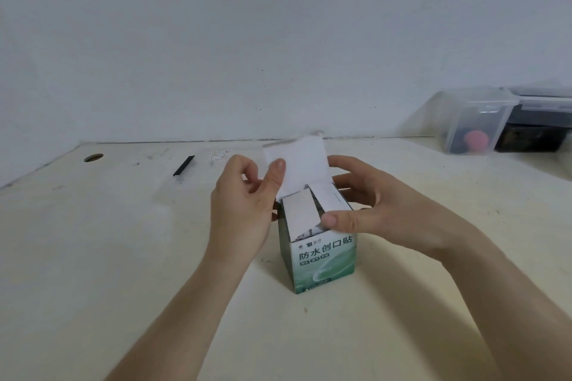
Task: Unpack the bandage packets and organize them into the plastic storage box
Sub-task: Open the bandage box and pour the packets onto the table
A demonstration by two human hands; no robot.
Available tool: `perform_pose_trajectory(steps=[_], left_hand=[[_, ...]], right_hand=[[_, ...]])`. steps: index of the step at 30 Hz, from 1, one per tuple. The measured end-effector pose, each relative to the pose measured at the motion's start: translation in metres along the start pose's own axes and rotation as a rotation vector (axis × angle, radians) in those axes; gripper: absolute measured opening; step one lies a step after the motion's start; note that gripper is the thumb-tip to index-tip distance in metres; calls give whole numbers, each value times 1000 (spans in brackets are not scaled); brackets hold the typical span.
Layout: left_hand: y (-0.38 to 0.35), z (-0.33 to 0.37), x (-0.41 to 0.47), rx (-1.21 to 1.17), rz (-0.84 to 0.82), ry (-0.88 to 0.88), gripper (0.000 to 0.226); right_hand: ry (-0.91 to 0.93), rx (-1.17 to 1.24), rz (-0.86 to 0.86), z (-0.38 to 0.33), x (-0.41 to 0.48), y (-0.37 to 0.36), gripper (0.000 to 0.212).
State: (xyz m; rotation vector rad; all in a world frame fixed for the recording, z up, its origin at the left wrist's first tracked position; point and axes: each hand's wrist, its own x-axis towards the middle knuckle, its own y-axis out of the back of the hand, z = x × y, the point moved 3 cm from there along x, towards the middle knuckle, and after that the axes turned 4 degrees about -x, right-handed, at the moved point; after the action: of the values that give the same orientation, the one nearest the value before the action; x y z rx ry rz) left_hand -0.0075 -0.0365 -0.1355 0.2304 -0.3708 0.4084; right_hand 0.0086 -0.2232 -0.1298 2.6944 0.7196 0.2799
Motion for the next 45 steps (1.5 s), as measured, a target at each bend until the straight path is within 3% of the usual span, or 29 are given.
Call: perform_pose_trajectory(steps=[3,5,8,12,14,18,20,22,25,28,31,34,37,40,42,45], left_hand=[[1,-6,0,-24,51,7,37],[-2,-4,-3,-130,26,38,28],[-12,-1,-8,-227,-167,76,8],[-32,-5,-20,-229,-482,85,30],[-35,-7,-21,-109,-463,22,29],[-24,-8,-13,264,-236,-292,33],[-26,-5,-18,216,-273,-316,35],[-34,-6,-25,142,-407,-209,34],[-41,-12,-26,245,-437,-170,48],[-34,-7,-21,256,-286,-168,45],[-26,-2,-17,201,-185,-131,30],[-16,-5,-10,142,-115,-105,6],[-17,-11,-9,78,-212,-22,31],[-22,-15,-7,-15,-321,116,27],[-19,-14,-7,60,-336,106,22],[-14,-5,-8,502,-275,-154,30]], right_hand=[[-63,26,48,0,-1,0,81],[-66,57,100,2,-1,4,65],[-108,238,220,9,2,16,35],[-128,169,388,15,2,26,29],[-90,92,499,15,0,33,28],[-131,102,653,23,-2,45,21],[-179,203,776,27,-3,49,18],[-187,245,802,28,-3,49,18],[-202,308,683,27,-1,46,17],[-238,484,455,28,3,37,15],[-270,394,292,33,4,33,10],[-245,123,360,34,1,41,12],[-118,58,432,28,-1,46,14],[-45,99,348,20,-1,41,12],[-72,77,208,18,-5,39,36],[-175,-101,-29,19,-11,35,72]])
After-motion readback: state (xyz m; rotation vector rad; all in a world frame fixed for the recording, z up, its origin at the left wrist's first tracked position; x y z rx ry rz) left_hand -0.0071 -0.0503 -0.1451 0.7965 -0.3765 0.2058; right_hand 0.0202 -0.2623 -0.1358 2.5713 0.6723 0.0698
